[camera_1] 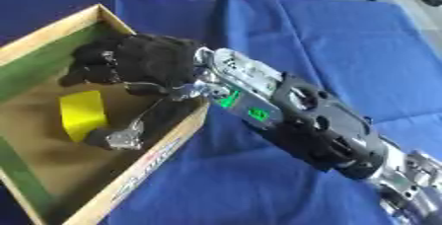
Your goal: Pick up objects on the table and place them in the box.
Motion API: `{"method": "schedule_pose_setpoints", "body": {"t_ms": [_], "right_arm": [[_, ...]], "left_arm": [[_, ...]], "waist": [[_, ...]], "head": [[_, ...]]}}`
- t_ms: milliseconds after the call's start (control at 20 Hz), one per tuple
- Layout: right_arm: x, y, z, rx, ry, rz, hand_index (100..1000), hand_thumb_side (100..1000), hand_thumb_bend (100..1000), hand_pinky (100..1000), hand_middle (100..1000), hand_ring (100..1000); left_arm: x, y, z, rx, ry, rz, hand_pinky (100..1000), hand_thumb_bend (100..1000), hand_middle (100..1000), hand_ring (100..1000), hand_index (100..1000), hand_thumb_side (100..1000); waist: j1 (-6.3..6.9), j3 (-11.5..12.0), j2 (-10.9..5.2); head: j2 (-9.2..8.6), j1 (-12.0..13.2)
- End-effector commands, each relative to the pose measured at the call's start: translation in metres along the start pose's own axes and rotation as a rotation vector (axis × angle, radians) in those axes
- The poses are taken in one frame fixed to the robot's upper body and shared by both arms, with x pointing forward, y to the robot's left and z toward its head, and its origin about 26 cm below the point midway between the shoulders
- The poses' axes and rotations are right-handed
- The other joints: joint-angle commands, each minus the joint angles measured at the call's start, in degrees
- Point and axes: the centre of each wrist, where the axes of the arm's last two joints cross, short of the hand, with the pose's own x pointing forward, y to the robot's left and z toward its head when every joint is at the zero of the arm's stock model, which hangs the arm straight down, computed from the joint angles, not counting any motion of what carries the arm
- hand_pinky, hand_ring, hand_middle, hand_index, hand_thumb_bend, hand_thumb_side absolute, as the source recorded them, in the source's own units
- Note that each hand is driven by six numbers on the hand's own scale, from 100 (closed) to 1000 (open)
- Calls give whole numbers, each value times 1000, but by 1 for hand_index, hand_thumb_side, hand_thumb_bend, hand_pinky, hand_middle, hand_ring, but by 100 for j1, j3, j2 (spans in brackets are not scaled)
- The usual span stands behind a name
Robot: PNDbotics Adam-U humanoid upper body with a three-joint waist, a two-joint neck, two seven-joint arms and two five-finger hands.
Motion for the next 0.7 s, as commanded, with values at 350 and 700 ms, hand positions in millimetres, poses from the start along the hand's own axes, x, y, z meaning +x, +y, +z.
{"method": "schedule_pose_setpoints", "body": {"t_ms": [350, 700], "right_arm": [[-11, -29, 3, -266, 25, -66, 928, 927, 166, 919, 790, 920], [-20, -49, 11, -477, 8, -99, 913, 886, 131, 912, 771, 908]], "left_arm": [[4, 2, -2, -18, -6, -5, 244, 100, 505, 387, 565, 896], [3, 6, 1, -15, 8, -26, 242, 100, 505, 385, 564, 895]], "waist": [[52, -133, -236], [155, -304, -323]], "head": [[0, 110], [121, 247]]}}
